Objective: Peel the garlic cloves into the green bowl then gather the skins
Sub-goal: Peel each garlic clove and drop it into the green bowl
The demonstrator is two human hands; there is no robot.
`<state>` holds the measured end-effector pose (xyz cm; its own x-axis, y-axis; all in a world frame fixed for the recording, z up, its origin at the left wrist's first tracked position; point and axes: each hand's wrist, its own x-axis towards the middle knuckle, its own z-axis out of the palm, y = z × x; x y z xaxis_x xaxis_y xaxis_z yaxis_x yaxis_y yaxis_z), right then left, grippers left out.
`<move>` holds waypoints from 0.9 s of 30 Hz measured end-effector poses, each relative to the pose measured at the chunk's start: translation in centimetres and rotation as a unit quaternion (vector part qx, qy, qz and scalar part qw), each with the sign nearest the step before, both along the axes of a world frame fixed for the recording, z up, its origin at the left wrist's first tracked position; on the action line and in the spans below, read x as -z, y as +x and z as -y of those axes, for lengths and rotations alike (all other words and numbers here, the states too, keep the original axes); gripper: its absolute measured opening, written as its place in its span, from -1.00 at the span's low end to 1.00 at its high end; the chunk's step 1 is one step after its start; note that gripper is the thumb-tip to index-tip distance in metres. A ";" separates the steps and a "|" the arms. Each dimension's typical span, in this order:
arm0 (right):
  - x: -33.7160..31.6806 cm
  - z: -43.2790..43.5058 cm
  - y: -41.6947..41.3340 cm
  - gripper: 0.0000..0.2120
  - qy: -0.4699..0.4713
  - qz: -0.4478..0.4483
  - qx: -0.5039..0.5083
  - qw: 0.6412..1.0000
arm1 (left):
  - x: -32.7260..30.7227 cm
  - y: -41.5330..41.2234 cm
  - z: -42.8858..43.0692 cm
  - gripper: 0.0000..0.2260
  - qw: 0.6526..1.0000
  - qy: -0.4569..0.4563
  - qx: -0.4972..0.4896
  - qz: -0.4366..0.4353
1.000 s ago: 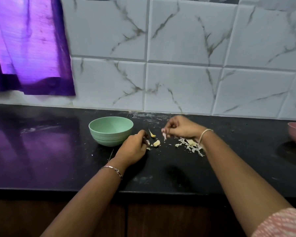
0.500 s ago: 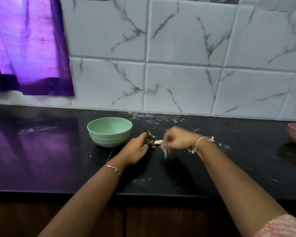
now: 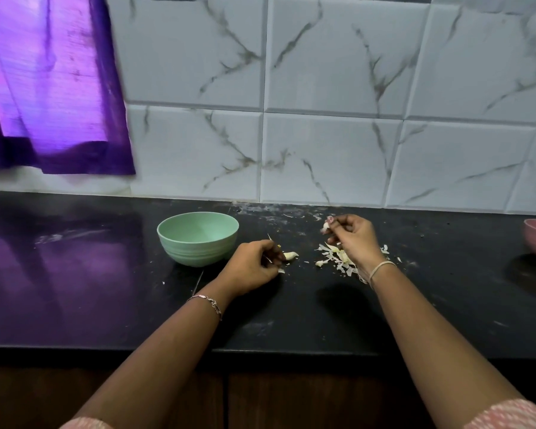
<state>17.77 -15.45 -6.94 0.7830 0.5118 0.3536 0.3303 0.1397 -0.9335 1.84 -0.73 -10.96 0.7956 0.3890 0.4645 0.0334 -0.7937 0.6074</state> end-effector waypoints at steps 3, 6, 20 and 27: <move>0.4 0.2 0.7 -0.96 -0.006 0.008 -0.002 1.000 | -0.2 1.6 0.7 -0.91 1.000 0.016 0.001 -0.009; 1.1 0.1 1.4 -0.95 0.014 0.000 0.012 1.000 | -0.6 3.6 1.7 -0.90 1.000 -0.002 0.008 -0.005; 2.2 -0.5 2.2 -0.90 0.008 -0.004 0.016 1.000 | -1.7 9.5 3.5 -0.86 0.954 -0.277 0.041 0.108; 2.4 -0.6 1.1 -0.86 0.009 -0.063 -0.073 0.995 | -1.2 8.3 2.8 -0.93 0.939 -0.324 0.040 0.106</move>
